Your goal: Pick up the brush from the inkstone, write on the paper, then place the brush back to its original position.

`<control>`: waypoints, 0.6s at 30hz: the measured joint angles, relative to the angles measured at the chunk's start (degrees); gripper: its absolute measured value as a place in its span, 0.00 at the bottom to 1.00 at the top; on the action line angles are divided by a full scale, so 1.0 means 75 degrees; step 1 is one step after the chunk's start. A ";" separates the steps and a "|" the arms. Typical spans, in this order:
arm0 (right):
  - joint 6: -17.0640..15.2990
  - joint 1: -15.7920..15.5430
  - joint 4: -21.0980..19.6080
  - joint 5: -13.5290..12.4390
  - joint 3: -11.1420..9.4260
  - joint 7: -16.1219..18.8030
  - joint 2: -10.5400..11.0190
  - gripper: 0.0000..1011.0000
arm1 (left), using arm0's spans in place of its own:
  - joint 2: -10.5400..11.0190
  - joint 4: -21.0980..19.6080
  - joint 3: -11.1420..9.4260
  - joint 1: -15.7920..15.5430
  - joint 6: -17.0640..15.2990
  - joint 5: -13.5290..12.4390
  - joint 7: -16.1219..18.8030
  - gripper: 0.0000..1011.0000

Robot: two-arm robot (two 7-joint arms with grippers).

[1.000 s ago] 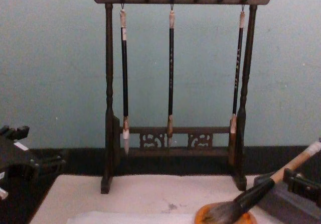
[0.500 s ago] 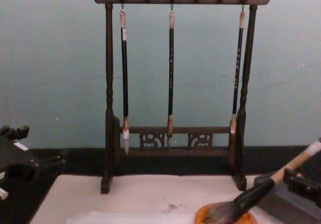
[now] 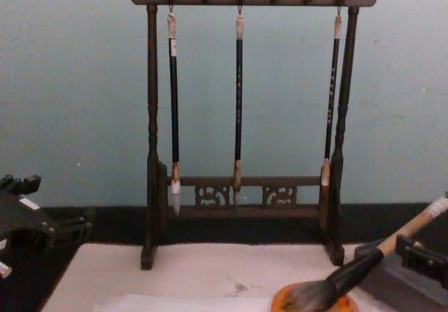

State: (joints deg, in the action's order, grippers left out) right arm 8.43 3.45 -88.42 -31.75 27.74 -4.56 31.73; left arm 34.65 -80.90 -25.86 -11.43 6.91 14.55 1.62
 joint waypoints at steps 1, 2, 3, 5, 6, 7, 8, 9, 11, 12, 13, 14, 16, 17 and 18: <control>0.0000 0.0000 0.0000 0.0000 0.0000 0.0001 0.0000 0.99 | 0.0000 0.0000 0.0000 0.0000 0.0000 0.0000 0.0000 1.00; 0.0000 0.0000 0.0000 0.0000 0.0000 0.0000 0.0000 0.99 | -0.0001 0.0000 0.0000 0.0000 0.0000 0.0000 0.0000 1.00; 0.0000 0.0000 0.0000 0.0000 0.0000 0.0000 0.0000 0.99 | 0.0000 0.0000 0.0000 0.0000 0.0000 0.0000 0.0000 1.00; 0.0000 0.0000 0.0000 0.0000 0.0000 0.0000 0.0000 0.99 | 0.0000 0.0000 0.0000 0.0000 0.0000 -0.0001 0.0000 1.00; 0.0000 0.0000 0.0000 0.0000 0.0000 0.0000 0.0000 0.99 | 0.0000 0.0000 0.0000 0.0000 0.0000 -0.0001 0.0000 1.00; 0.0000 0.0000 0.0000 0.0000 0.0000 0.0000 0.0000 0.99 | 0.0000 0.0000 0.0000 0.0000 0.0000 0.0000 0.0000 1.00; 0.0000 0.0001 0.0000 0.0000 0.0000 0.0000 0.0000 0.99 | 0.0000 0.0000 0.0000 0.0000 0.0000 0.0000 0.0000 1.00; 0.0000 0.0000 0.0000 0.0000 0.0000 0.0000 0.0000 0.99 | 0.0000 0.0000 0.0000 0.0000 0.0000 -0.0001 0.0000 1.00; 0.0000 0.0000 0.0000 0.0000 0.0000 0.0000 0.0000 0.99 | 0.0000 0.0000 0.0000 0.0000 0.0000 0.0000 0.0000 1.00; 0.0000 0.0000 0.0000 0.0000 0.0000 0.0001 0.0000 0.99 | 0.0000 0.0000 0.0000 0.0000 0.0000 0.0000 0.0000 1.00; 0.0000 0.0000 0.0000 0.0000 0.0000 0.0000 0.0000 0.99 | 0.0000 0.0000 0.0000 0.0000 0.0000 0.0000 0.0000 1.00; 0.0000 0.0000 0.0000 0.0000 0.0000 0.0000 0.0000 0.99 | -0.0001 0.0000 0.0000 0.0000 0.0000 0.0000 0.0000 1.00; 0.0000 0.0000 0.0000 0.0000 0.0000 0.0000 0.0000 0.99 | 0.0000 0.0000 0.0000 0.0000 0.0000 0.0000 0.0000 1.00; 0.0000 0.0000 0.0000 0.0000 0.0000 0.0000 0.0000 0.99 | 0.0000 0.0000 0.0000 0.0000 0.0000 0.0000 0.0000 1.00; 0.0000 0.0000 0.0000 0.0000 0.0000 0.0000 0.0000 0.99 | 0.0000 0.0000 0.0000 0.0000 0.0000 0.0000 0.0000 1.00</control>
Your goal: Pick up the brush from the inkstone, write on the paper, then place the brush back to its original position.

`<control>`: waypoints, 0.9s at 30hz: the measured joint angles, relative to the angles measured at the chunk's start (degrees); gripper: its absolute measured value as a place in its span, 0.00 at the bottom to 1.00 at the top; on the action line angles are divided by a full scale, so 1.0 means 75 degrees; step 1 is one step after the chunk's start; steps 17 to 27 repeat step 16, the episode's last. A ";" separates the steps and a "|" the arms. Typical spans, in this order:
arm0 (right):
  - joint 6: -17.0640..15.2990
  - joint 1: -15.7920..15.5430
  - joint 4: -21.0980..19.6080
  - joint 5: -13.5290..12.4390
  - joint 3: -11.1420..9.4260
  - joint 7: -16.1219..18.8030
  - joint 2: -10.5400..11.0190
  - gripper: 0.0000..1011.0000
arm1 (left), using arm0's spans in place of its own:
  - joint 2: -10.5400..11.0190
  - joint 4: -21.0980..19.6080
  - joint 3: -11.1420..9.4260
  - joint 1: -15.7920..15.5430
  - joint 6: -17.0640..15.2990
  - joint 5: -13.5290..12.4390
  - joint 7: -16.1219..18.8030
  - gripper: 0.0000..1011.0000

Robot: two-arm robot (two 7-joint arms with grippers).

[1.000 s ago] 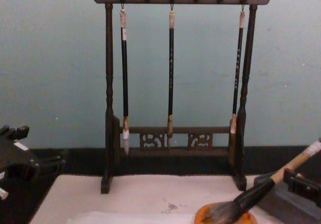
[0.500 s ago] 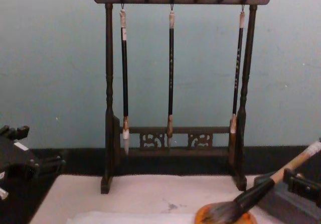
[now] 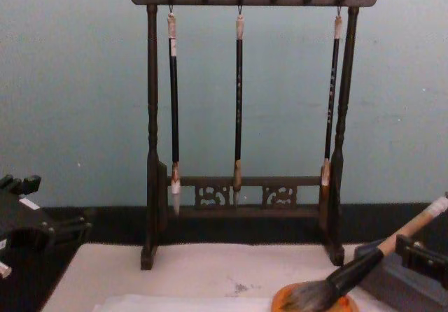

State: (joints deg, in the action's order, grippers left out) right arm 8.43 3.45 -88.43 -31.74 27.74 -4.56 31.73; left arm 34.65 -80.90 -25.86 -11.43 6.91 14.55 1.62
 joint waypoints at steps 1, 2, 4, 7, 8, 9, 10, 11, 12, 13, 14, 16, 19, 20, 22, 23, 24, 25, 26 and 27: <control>0.0000 0.0000 0.0000 0.0000 0.0000 0.0000 0.0000 0.99 | 0.0000 0.0000 0.0000 0.0000 0.0000 0.0000 0.0000 1.00; 0.0000 0.0000 0.0000 0.0000 0.0000 0.0000 0.0000 0.99 | 0.0000 0.0000 0.0000 0.0000 0.0000 0.0000 0.0000 1.00; 0.0000 0.0000 0.0000 0.0000 0.0000 0.0000 0.0000 0.99 | 0.0000 0.0000 0.0000 0.0000 0.0000 0.0000 0.0000 1.00; 0.0000 0.0000 0.0000 0.0000 0.0000 0.0000 0.0000 0.99 | 0.0000 0.0000 0.0000 0.0000 0.0000 0.0000 0.0000 1.00; -0.0001 0.0000 0.0000 0.0000 0.0000 0.0000 0.0000 0.99 | 0.0000 0.0000 0.0000 0.0000 0.0000 0.0000 0.0000 1.00; 0.0000 0.0000 0.0000 0.0000 0.0000 0.0000 0.0000 0.99 | 0.0000 0.0000 0.0000 0.0000 0.0000 0.0000 0.0000 1.00; -0.0001 0.0000 0.0000 0.0000 0.0000 0.0000 0.0000 0.99 | 0.0000 0.0000 0.0000 0.0000 0.0000 0.0000 0.0000 1.00; 0.0000 0.0000 0.0000 0.0000 0.0000 0.0000 0.0000 0.99 | 0.0000 0.0000 0.0000 0.0000 0.0000 0.0000 0.0000 1.00; 0.0000 0.0000 0.0000 0.0000 0.0000 0.0000 0.0000 0.99 | 0.0000 0.0000 0.0000 0.0000 0.0000 0.0000 0.0000 1.00; 0.0000 0.0000 0.0000 0.0000 0.0000 0.0000 0.0000 0.99 | 0.0000 0.0001 0.0000 0.0000 0.0000 0.0000 0.0000 1.00; 0.0000 0.0000 0.0000 0.0000 0.0000 0.0000 0.0000 0.99 | -0.0001 0.0001 0.0000 0.0000 0.0000 0.0000 0.0000 1.00; -0.0001 0.0000 0.0000 0.0000 0.0000 0.0000 0.0000 0.99 | 0.0000 0.0000 0.0000 0.0000 0.0000 0.0000 0.0000 1.00; -0.0001 0.0000 0.0000 0.0000 0.0000 0.0000 0.0000 0.99 | 0.0000 0.0000 0.0000 0.0000 0.0000 0.0000 0.0000 1.00; -0.0001 0.0000 0.0000 0.0000 0.0000 0.0000 0.0000 0.99 | 0.0000 0.0000 0.0000 0.0000 0.0000 0.0000 0.0000 1.00; -0.0001 0.0000 0.0000 0.0000 0.0000 0.0000 0.0000 0.99 | 0.0000 0.0000 0.0000 0.0000 0.0000 0.0000 0.0000 1.00; -0.0001 0.0000 0.0000 0.0000 0.0000 0.0000 0.0000 0.99 | 0.0000 0.0000 0.0000 0.0000 0.0000 0.0000 0.0000 1.00; -0.0001 0.0000 0.0000 0.0000 0.0000 0.0000 0.0000 0.99 | 0.0000 0.0000 0.0000 0.0000 0.0000 0.0000 0.0000 1.00; -0.0001 0.0000 0.0000 0.0000 0.0000 0.0000 0.0000 0.99 | 0.0000 0.0000 0.0000 0.0000 0.0000 0.0000 0.0000 1.00; -0.0001 0.0000 0.0000 0.0000 0.0000 0.0000 0.0000 0.99 | 0.0000 0.0000 0.0000 0.0000 0.0000 0.0000 0.0000 1.00; -0.0001 0.0000 0.0000 0.0000 0.0000 0.0000 0.0000 0.99 | 0.0000 0.0000 0.0000 0.0000 0.0000 0.0000 0.0000 1.00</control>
